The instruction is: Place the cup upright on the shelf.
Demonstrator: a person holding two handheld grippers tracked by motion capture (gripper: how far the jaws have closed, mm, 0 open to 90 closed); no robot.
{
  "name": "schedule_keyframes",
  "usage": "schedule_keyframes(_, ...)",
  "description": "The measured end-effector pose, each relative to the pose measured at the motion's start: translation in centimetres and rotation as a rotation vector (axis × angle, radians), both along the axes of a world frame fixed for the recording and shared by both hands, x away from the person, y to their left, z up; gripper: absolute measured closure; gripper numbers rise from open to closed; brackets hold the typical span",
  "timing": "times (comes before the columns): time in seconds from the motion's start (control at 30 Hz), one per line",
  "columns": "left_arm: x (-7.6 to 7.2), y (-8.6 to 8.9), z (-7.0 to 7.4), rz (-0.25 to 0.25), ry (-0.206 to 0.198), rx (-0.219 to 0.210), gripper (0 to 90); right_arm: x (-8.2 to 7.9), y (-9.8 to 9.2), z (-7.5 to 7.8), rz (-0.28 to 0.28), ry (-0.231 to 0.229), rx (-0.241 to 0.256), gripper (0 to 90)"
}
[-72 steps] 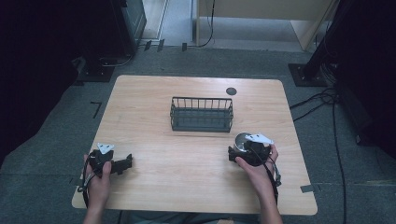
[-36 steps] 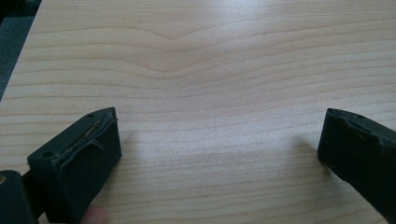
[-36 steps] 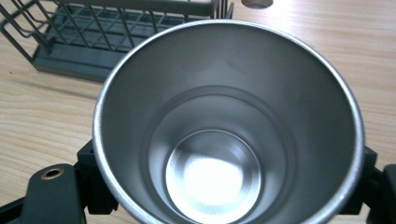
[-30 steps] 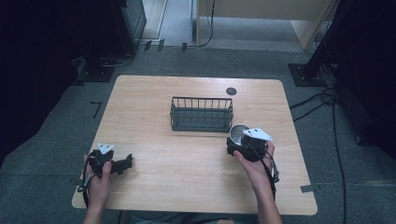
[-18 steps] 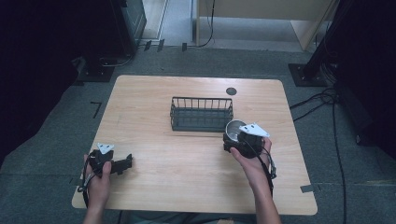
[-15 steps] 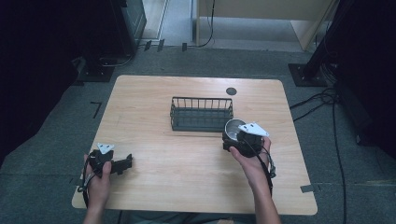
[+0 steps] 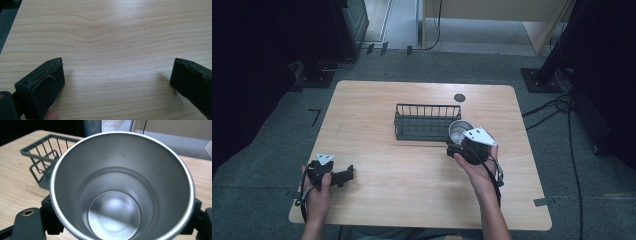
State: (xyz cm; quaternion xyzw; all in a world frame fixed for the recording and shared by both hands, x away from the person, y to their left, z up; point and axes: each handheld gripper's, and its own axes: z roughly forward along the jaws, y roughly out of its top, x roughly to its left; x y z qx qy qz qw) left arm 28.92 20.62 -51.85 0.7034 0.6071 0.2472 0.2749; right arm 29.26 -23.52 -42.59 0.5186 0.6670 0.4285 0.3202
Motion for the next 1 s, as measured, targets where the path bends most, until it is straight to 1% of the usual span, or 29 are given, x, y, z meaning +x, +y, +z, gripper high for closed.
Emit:
schedule_keyframes(0.03,0.0,0.0,0.0,0.000,0.000,0.000,0.0,0.0,0.1,0.1,0.000,-0.008,-0.001,18.1)
schedule_keyframes(0.13,0.0,0.0,0.0,0.000,0.000,0.000,0.0,0.3,0.5,0.1,-0.006,-0.049,-0.014,18.1)
schedule_keyframes(0.33,0.0,0.0,0.0,0.001,-0.001,-0.001,0.0,0.9,1.2,0.6,-0.005,-0.075,-0.011,18.1)
schedule_keyframes(0.47,0.0,0.0,0.0,0.001,-0.001,0.000,0.0,1.3,1.7,0.9,0.000,-0.091,0.005,18.1)
schedule_keyframes(0.67,0.0,0.0,0.0,0.000,0.000,0.000,0.0,2.1,2.2,1.5,0.000,-0.109,0.003,18.2)
schedule_keyframes(1.0,0.0,0.0,0.0,0.000,0.000,0.000,0.0,3.9,2.7,2.0,0.000,-0.142,0.036,18.2)
